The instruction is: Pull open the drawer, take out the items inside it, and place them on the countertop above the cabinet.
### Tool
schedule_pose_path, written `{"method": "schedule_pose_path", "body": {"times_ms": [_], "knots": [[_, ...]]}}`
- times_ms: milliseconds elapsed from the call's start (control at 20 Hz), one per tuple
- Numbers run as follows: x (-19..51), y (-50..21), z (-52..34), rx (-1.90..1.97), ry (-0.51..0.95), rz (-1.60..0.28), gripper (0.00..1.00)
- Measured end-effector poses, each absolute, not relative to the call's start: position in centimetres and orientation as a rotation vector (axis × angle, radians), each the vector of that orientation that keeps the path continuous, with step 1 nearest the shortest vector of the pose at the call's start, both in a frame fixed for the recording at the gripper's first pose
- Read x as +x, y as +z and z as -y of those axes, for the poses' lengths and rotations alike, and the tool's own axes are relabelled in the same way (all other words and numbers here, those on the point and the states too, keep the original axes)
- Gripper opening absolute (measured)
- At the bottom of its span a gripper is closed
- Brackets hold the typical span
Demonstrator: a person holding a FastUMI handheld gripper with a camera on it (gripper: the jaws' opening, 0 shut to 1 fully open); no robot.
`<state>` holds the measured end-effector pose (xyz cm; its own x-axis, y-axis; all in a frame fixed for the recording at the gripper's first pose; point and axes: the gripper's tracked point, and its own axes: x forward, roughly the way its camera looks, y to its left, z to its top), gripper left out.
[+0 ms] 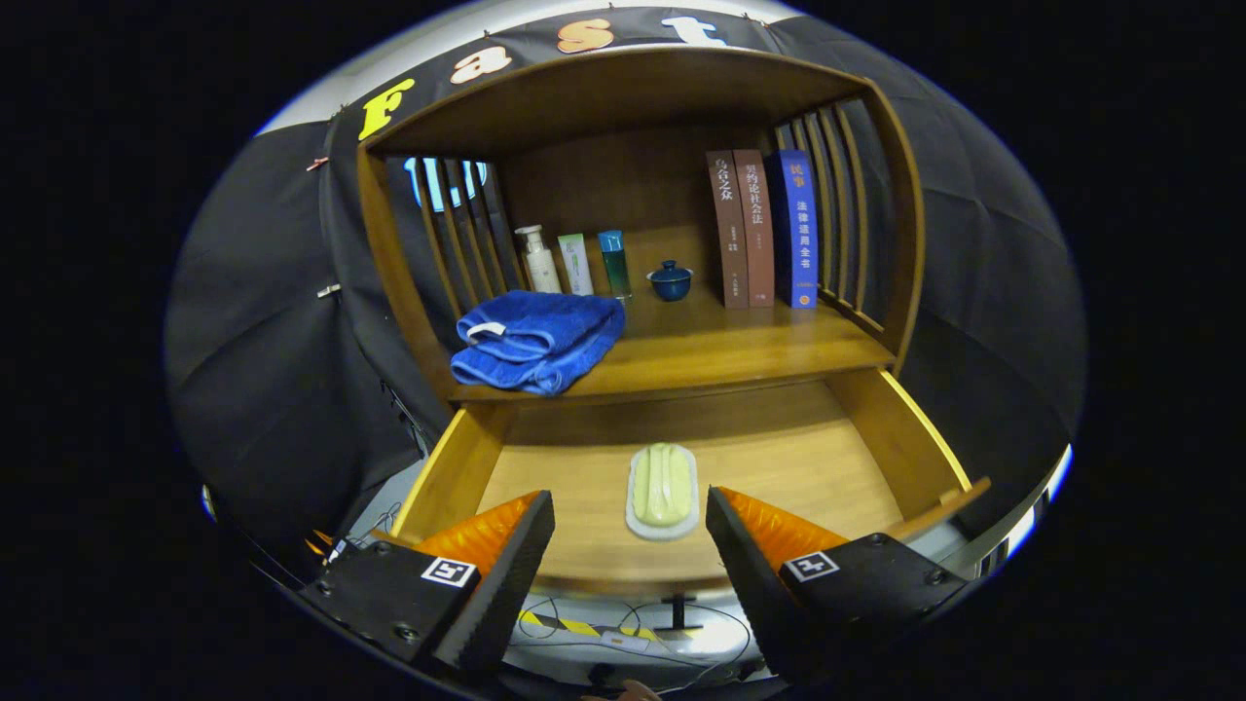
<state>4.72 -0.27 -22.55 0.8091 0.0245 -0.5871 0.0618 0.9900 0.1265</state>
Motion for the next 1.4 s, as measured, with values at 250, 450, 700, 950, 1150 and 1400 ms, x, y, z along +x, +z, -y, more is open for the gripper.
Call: {"method": "schedule_pose_path", "body": {"times_ms": [250,450,700,950,1150,1400], "knots": [[10.6,-27.4,0.9,0.182,-0.043,-0.843,0.99],[12.1,-32.9,1.6,0.138,-0.073,-1.056,0.98],[12.3,-37.0,2.0,0.104,-0.096,-1.194,0.87],[12.5,-38.1,2.2,0.084,-0.1,-1.229,0.48],[12.7,-38.0,1.4,0.093,-0.058,-1.219,0.25],[12.3,-37.0,1.2,0.114,-0.047,-1.172,0.25]]}}
